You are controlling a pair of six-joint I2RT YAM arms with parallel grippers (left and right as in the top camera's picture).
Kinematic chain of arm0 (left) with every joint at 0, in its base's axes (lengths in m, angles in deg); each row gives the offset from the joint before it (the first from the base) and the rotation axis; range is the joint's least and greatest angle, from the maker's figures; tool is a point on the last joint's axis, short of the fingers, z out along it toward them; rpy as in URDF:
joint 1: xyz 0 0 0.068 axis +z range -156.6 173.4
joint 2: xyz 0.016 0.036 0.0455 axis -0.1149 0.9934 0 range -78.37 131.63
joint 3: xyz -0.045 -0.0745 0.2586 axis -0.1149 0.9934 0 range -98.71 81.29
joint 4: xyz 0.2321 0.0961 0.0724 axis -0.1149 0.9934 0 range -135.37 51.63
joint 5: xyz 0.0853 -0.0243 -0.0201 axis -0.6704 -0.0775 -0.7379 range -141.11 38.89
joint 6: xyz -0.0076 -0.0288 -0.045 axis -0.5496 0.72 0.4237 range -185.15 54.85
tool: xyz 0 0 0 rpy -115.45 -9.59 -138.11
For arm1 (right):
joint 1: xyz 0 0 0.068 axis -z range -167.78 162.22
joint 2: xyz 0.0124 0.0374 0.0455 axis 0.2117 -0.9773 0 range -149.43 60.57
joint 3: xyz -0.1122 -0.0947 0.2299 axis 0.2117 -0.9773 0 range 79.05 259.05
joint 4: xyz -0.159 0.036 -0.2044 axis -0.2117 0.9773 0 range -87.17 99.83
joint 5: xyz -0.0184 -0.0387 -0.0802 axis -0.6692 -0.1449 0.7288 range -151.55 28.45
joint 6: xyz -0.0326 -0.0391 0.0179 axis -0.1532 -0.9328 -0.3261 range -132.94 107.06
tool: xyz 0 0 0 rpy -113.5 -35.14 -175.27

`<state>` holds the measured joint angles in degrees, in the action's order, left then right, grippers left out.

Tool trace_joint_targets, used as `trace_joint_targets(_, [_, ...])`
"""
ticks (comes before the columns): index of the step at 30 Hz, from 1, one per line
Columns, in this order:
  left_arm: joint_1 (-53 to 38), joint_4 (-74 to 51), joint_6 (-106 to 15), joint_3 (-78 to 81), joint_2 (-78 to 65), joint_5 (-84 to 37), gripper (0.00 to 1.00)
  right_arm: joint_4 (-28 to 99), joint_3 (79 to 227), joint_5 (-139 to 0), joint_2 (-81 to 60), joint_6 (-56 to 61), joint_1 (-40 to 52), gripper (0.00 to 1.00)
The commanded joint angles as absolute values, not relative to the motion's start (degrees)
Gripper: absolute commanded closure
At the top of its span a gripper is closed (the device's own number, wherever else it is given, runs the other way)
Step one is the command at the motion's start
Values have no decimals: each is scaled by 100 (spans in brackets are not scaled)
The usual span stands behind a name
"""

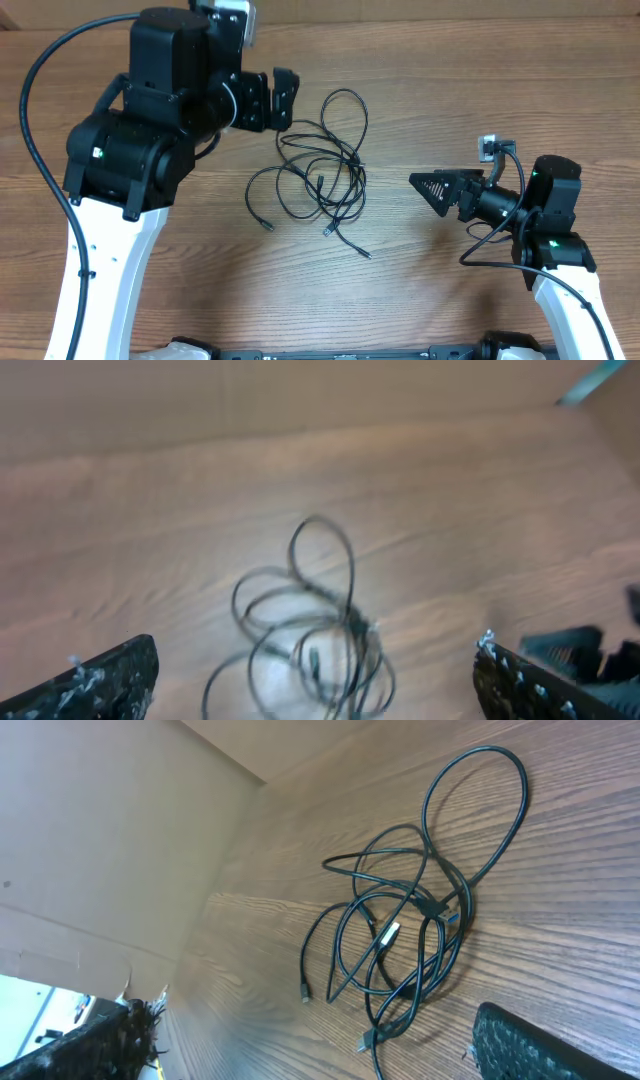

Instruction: Untangle cables

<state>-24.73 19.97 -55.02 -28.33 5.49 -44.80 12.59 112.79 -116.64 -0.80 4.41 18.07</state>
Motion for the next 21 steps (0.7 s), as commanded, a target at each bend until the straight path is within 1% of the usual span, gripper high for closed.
trace_joint_targets(1, [-2464, 2242, -5640, -2905, 752, -4695, 0, 1255, 11290, -11686, -75, 489, 1785, 0])
trace_joint_targets(5, [-2466, 2640, -5662, -2862, 1111, -4655, 0, 1255, 11290, -11619, -75, 493, 1785, 0])
trace_joint_targets(8, [-2540, 2692, -5830, -2746, 1460, -4660, 0, 1255, 11290, -11511, -75, 532, 1785, 0])
trace_joint_targets(13, [-2846, 2511, -6429, -2678, 2188, -4758, 0, 1257, 11290, -11514, -75, 532, 1785, 0])
trace_joint_targets(16, [-2951, 2417, -7205, -2678, 2673, -4872, 1, 1259, 11290, -11514, -75, 532, 1785, 0])
trace_joint_targets(17, [-2956, 2415, -7572, -2678, 2853, -4876, 4, 1261, 11290, -11516, -75, 532, 1785, 0])
trace_joint_targets(19, [-2960, 2450, -8335, -2678, 3163, -4852, 22, 1279, 11290, -11514, -75, 530, 1785, 0])
trace_joint_targets(20, [-2960, 2474, -8678, -2678, 3294, -4854, 27, 1279, 11290, -11514, -75, 528, 1785, 0])
trace_joint_targets(21, [-2960, 2496, -9034, -2678, 3436, -4854, 26, 1279, 11290, -11514, -75, 530, 1785, 0])
